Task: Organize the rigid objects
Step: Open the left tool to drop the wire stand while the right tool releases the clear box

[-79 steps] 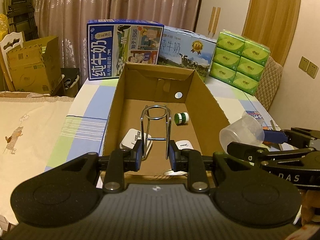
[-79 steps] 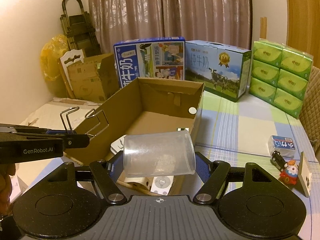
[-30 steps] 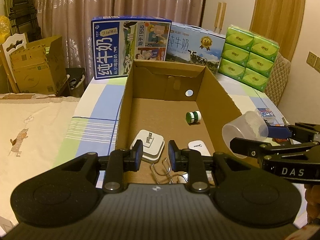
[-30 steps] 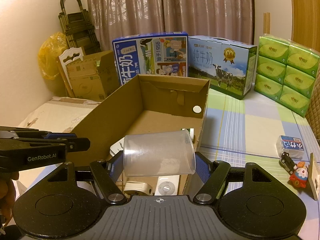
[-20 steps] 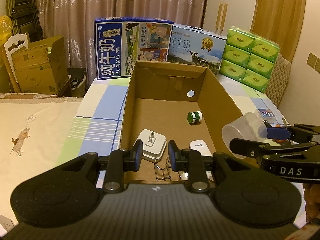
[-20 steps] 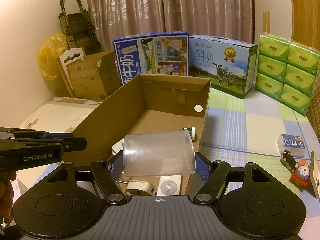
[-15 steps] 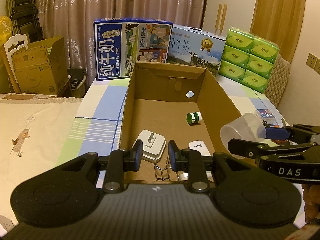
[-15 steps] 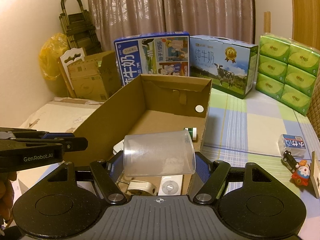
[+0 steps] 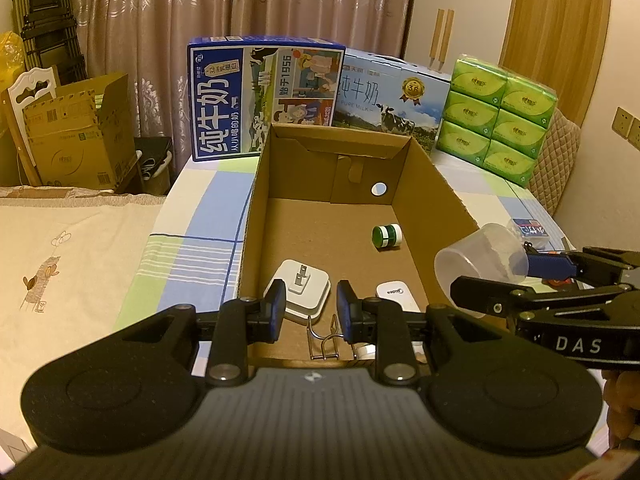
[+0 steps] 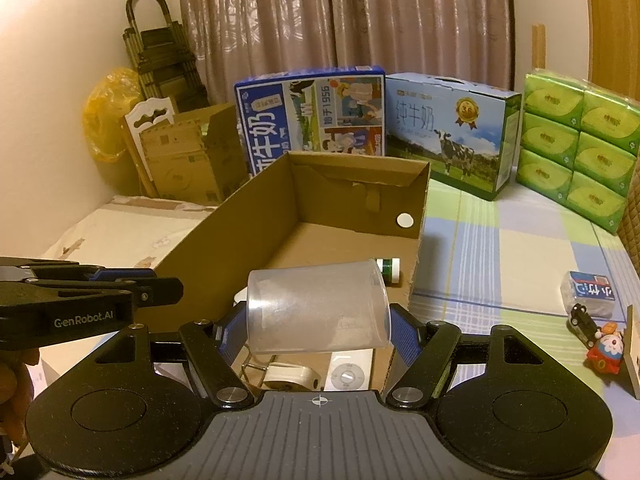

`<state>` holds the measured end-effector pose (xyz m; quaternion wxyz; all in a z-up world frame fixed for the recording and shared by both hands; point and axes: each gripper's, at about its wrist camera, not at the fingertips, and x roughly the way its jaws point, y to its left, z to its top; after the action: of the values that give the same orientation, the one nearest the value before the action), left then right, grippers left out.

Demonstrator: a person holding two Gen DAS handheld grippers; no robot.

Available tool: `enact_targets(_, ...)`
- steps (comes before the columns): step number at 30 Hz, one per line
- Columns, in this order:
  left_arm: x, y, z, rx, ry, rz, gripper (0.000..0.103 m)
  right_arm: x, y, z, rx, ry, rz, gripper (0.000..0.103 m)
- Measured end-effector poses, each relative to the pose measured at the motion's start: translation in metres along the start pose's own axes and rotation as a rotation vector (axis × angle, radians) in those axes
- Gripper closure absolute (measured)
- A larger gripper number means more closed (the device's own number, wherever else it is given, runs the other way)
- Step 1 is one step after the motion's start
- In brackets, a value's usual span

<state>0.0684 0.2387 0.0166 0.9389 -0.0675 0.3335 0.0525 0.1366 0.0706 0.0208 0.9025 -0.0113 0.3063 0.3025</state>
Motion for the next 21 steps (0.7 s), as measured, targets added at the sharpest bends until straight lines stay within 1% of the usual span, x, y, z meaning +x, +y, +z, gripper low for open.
enact_targets(16,0.0016,-0.0007,-0.0005,-0.004,0.005,0.001,0.081,0.0030,-0.0031,-0.0021,0.016,0.006,0.002,0.033)
enact_targets(21,0.0020,0.0001,-0.0005,-0.004,0.006,0.001,0.081,0.0045,-0.0039,-0.0023,0.015,0.001,0.024,0.033)
